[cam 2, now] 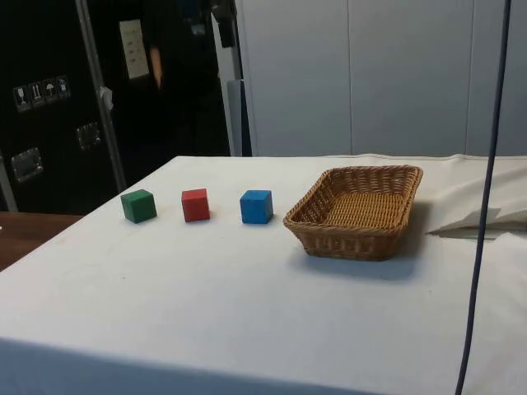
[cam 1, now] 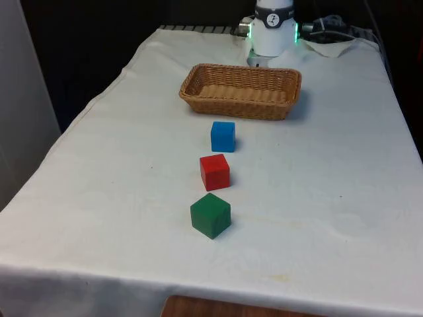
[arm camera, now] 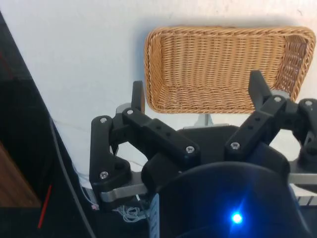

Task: Pick up the blue cube and place it into the basket.

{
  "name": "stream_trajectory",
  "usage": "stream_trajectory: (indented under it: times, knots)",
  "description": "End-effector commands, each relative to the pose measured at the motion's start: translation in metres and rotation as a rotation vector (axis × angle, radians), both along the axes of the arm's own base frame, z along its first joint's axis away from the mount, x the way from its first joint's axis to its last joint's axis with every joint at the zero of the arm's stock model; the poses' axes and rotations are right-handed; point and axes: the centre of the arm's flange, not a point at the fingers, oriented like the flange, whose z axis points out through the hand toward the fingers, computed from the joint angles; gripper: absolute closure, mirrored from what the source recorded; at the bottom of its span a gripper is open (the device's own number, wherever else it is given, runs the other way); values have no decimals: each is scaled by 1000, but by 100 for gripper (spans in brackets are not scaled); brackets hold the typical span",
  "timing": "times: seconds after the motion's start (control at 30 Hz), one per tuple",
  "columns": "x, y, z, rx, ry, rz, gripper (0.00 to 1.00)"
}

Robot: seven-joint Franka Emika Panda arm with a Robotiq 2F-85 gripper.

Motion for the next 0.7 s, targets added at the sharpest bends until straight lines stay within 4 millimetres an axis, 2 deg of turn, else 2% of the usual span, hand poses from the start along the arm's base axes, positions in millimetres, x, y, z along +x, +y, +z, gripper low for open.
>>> stream_trajectory:
  times: [0.0, 0.03, 0.23, 0.5, 0.67]
  knots:
    - [1, 1, -5, -3, -8, 1, 0]
    - [0, 0, -3, 0, 1, 0, 0]
    - [0, 0, -23, -16, -16, 2, 0]
    - [-3, -2, -36, -28, -35, 5, 0]
    - [-9, -13, -47, -35, -56, 5, 0]
